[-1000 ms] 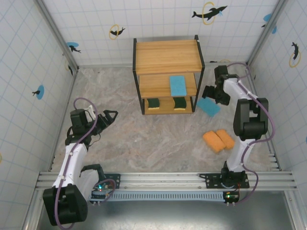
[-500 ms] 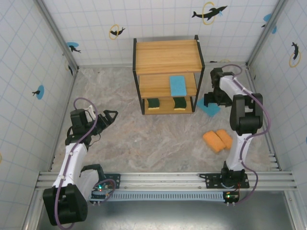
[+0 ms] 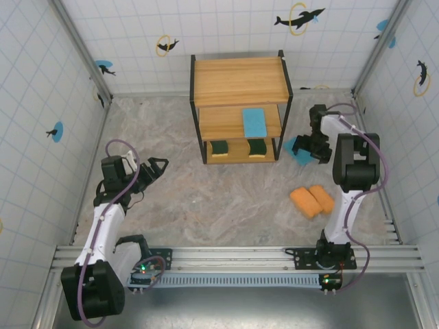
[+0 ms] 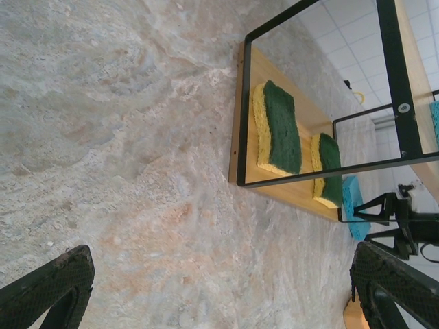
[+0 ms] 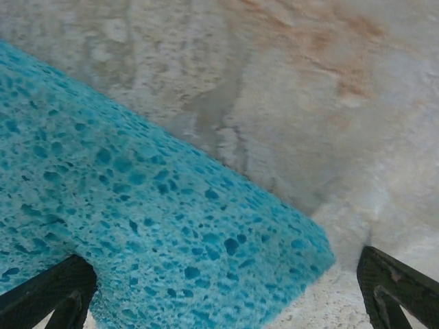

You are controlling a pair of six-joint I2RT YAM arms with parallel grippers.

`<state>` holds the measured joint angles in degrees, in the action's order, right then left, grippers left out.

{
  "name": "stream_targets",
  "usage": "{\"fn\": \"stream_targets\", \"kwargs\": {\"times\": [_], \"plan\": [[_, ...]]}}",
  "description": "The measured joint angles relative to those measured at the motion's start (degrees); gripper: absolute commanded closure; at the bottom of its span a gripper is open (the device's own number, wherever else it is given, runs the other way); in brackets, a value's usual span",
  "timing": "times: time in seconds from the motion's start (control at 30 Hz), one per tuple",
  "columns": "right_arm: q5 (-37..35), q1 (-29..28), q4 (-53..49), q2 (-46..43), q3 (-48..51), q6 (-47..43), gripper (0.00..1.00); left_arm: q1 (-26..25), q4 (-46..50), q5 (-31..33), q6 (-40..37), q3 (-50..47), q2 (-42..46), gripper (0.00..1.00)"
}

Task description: Place and organize the cleaning sponges onto the shelf

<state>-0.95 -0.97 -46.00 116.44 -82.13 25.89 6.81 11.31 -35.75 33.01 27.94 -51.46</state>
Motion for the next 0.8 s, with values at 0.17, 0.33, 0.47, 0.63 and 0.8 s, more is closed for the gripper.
{"fn": "stream_targets", "kwargs": {"times": [0.17, 0.33, 0.47, 0.63, 0.8], "plan": [[2.6, 1.5, 6.6, -3.2, 4.4, 6.9, 0.00, 0.0, -0.2, 0.0, 0.0, 0.0, -0.2, 0.02], [2.3, 0.9, 7.2, -3.1, 3.6, 4.9, 0.00, 0.0, -0.2, 0.2, 0.0, 0.0, -0.6, 0.02], [0.9, 0.2, 4.9, -3.0, 1.7, -1.6, 0.01, 0.0, -0.2, 0.2, 0.0, 0.0, -0.7, 0.02], [-0.3, 0.1, 1.9, -3.0, -0.3, -11.3, 0.01, 0.0, -0.3, 0.2, 0.0, -0.1, -0.7, 0.02], [-0.3, 0.0, -1.1, -3.0, -0.5, -18.1, 0.01, 0.0, -0.7, 0.2, 0.0, -0.2, -0.7, 0.02]]}}
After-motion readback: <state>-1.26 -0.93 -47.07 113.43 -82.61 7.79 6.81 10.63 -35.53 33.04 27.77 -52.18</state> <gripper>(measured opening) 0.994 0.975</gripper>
